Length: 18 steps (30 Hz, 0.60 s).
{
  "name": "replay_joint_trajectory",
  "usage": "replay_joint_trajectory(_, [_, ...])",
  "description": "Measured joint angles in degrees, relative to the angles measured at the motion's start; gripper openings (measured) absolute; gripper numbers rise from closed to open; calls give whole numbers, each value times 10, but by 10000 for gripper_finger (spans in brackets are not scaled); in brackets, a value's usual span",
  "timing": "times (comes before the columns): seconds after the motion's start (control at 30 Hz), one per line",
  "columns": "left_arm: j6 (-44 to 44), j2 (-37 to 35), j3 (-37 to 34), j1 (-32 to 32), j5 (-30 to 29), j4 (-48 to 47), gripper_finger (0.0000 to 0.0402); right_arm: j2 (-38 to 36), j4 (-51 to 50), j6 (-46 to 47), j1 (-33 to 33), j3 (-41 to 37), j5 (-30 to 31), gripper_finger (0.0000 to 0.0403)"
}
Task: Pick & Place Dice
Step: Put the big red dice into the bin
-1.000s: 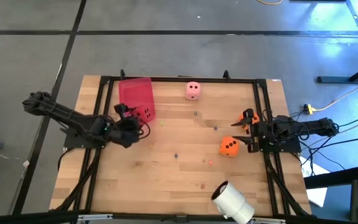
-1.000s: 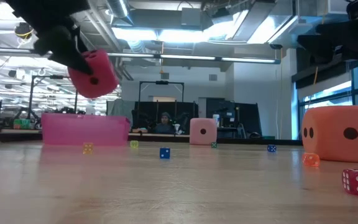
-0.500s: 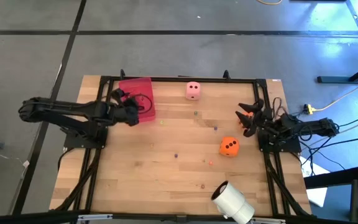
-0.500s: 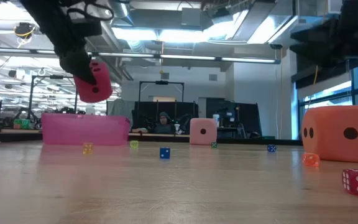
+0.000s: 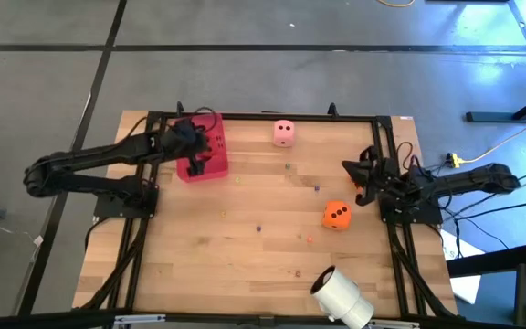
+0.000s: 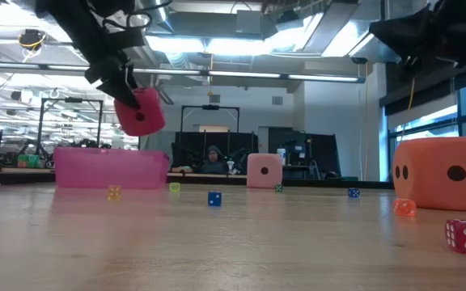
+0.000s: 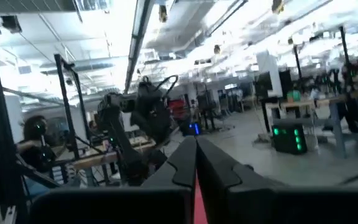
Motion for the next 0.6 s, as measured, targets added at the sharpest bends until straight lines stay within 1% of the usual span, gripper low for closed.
replay_joint_trajectory(0.07, [13,0,0,14,-31,-1,400,44,1,10,0,14,1,5])
replay_joint_trajectory(0.13, [0,0,0,28,-65,-5,400,97,4,11,0,39,1,4])
replay_joint_trajectory(0.2, [-15,0,0,42,-74,-11,400,156,3,10,0,70,1,4])
replay_joint_trajectory(0.37, [-28,3,0,65,-38,-17,400,320,2,-46,-10,177,1,3])
replay_joint_trajectory(0.5, [-26,9,0,66,-31,-17,400,449,-10,-53,-33,267,1,2])
replay_joint_trajectory(0.6, [-16,13,0,66,-9,-16,400,541,-29,-55,-55,341,-6,2])
